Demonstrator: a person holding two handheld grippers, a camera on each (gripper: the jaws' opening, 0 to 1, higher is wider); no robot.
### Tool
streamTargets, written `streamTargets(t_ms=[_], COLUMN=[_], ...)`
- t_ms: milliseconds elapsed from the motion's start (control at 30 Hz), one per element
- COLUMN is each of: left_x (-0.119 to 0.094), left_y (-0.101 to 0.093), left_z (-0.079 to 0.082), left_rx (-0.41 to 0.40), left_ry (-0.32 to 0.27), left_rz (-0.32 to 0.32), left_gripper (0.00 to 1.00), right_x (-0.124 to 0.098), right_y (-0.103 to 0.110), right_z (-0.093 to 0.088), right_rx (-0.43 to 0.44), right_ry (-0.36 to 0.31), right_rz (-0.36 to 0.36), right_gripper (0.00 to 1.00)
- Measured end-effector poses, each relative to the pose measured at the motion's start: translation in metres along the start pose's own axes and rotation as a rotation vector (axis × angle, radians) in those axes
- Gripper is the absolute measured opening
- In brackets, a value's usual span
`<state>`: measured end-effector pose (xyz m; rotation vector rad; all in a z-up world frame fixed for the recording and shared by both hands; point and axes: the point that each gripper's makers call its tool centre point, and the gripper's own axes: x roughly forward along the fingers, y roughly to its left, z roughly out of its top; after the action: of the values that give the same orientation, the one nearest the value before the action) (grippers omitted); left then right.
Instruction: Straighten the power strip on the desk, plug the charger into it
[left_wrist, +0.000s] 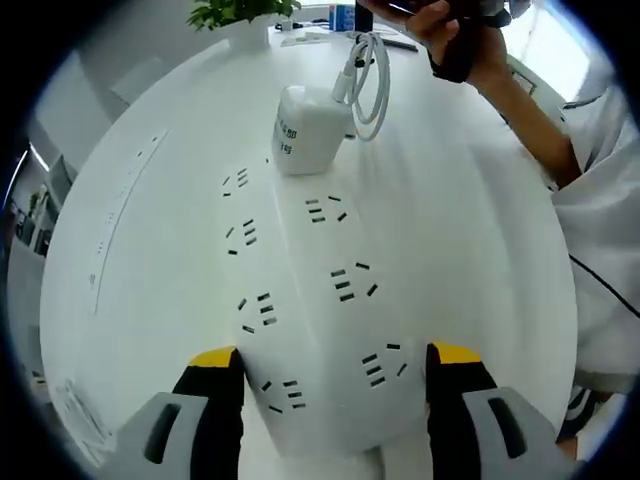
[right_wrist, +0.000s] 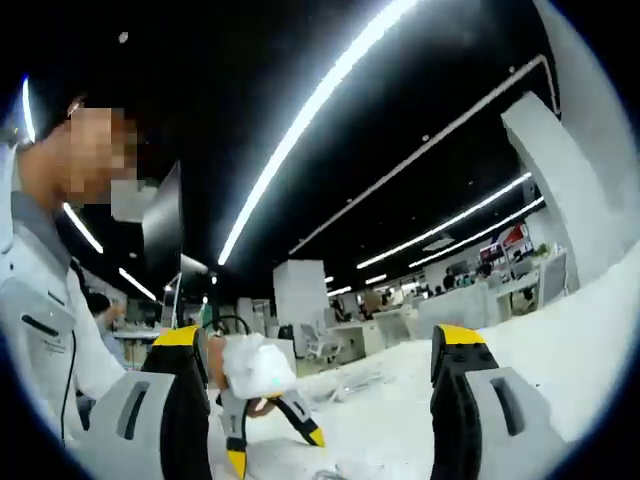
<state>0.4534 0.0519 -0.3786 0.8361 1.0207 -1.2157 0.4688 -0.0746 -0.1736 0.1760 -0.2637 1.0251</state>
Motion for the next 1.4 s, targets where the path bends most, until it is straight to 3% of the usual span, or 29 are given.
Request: streamTargets(t_ms=[100, 200, 267, 467, 567, 667, 700, 867, 1067, 1133, 1400], left_x=[0.001, 0.001, 0.001, 0.001, 0.001, 0.0, 0.0, 0.0, 0.0, 0.0, 0.0], left_y=[-0.001, -0.001, -0.001, -0.001, -0.001, -0.001, -0.001, -0.001, 0.0, 0.0, 0.001], left_z=[0.001, 0.001, 0.002, 0.002, 0.002, 0.002, 0.002, 0.002, 0.001, 0.001, 0.001], left_rx=[0.006, 0.008, 0.007, 0.006, 0.007, 0.007, 0.008, 0.008, 0.011, 0.011, 0.012], left_ry=[0.011, 0.01, 0.007, -0.003, 0.0, -0.002, -0.001, -0.002, -0.002, -0.002, -0.003], left_rz=[-0.001, -0.001, -0.001, -0.002, -0.002, -0.002, -0.002, -0.003, -0.004, -0.004, -0.005], left_gripper=[0.75, 0.75, 0.75, 0.75, 0.75, 0.75, 0.75, 0.75, 0.75, 0.75, 0.75], right_x=[-0.011, -0.016, -0.017, -0.023, -0.031, -0.04, -0.04, -0.04, -0.036, -0.03, -0.016], right_y=[-0.01, -0.025, -0.033, -0.037, -0.027, -0.026, -0.027, -0.021, -0.017, -0.017, -0.015], right_z=[-0.017, -0.019, -0.026, -0.066, -0.085, -0.094, -0.096, -0.107, -0.129, -0.133, -0.149], right_rx=[0.05, 0.137, 0.149, 0.007, -0.074, -0.152, -0.187, -0.154, -0.178, -0.232, -0.204], right_ry=[0.097, 0.05, 0.061, 0.257, 0.371, 0.445, 0.451, 0.498, 0.548, 0.533, 0.532], right_rz=[0.004, -0.008, -0.03, -0.016, 0.07, 0.138, 0.151, 0.23, 0.321, 0.366, 0.475], right_gripper=[0.92, 0.92, 0.86, 0.87, 0.83, 0.78, 0.76, 0.83, 0.82, 0.79, 0.61])
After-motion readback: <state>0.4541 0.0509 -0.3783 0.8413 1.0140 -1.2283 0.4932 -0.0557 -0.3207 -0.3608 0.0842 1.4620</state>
